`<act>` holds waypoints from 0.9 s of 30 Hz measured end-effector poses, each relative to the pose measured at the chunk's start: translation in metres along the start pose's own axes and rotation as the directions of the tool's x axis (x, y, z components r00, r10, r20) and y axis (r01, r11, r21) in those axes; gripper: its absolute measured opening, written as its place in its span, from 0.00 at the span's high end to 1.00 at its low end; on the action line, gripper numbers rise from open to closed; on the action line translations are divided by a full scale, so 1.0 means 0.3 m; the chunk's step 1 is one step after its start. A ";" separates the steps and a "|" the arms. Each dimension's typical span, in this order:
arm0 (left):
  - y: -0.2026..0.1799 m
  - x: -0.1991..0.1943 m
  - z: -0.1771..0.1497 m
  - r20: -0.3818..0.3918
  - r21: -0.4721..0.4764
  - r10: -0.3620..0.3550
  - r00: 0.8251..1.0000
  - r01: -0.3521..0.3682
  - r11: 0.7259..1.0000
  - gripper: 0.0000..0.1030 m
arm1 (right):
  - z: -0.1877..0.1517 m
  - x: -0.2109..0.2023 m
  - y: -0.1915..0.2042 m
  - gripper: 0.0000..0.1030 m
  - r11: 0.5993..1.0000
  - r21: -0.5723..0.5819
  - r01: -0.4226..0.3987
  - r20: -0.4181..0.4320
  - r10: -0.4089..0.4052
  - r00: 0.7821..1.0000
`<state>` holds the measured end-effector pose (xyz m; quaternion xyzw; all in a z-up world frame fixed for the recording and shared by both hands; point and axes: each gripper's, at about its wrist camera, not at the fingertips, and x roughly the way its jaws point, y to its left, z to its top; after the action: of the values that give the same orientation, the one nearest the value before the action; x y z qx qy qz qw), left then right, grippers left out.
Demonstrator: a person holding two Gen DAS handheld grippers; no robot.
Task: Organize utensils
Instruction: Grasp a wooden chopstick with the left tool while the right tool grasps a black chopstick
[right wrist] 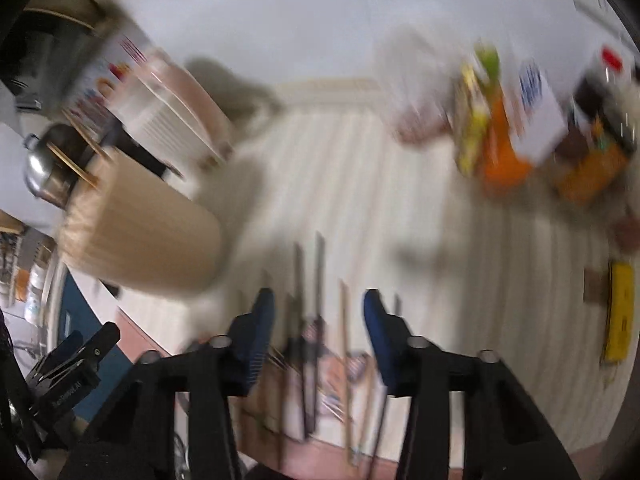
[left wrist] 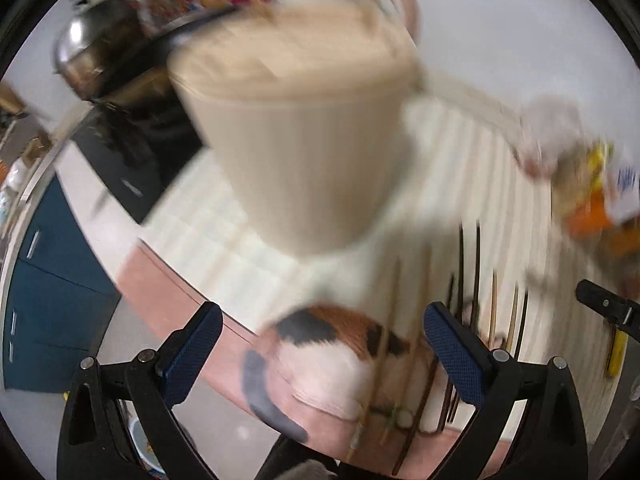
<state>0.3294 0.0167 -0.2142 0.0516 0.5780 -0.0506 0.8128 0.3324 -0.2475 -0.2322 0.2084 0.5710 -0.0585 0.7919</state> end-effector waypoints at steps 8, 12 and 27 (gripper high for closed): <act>-0.155 0.246 -0.068 -0.191 0.117 -0.008 0.982 0.030 0.993 0.45 | -0.117 0.213 -0.140 0.73 0.995 0.054 0.082 -0.176 -0.071 0.982; -0.165 0.320 -0.071 -0.217 0.155 0.054 0.975 -0.020 0.988 0.60 | -0.149 0.271 -0.180 0.75 0.993 0.073 0.097 -0.219 -0.079 0.972; 0.008 0.311 -0.074 -0.299 -0.027 -0.088 0.950 0.083 0.996 0.96 | -0.174 0.307 -0.248 0.97 0.973 0.013 0.231 -0.259 -0.220 0.940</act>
<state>0.3395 0.0201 -0.3095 0.0277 0.6967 -0.0731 0.7131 0.2934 -0.2808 -0.3509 0.1645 0.6871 -0.1339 0.6949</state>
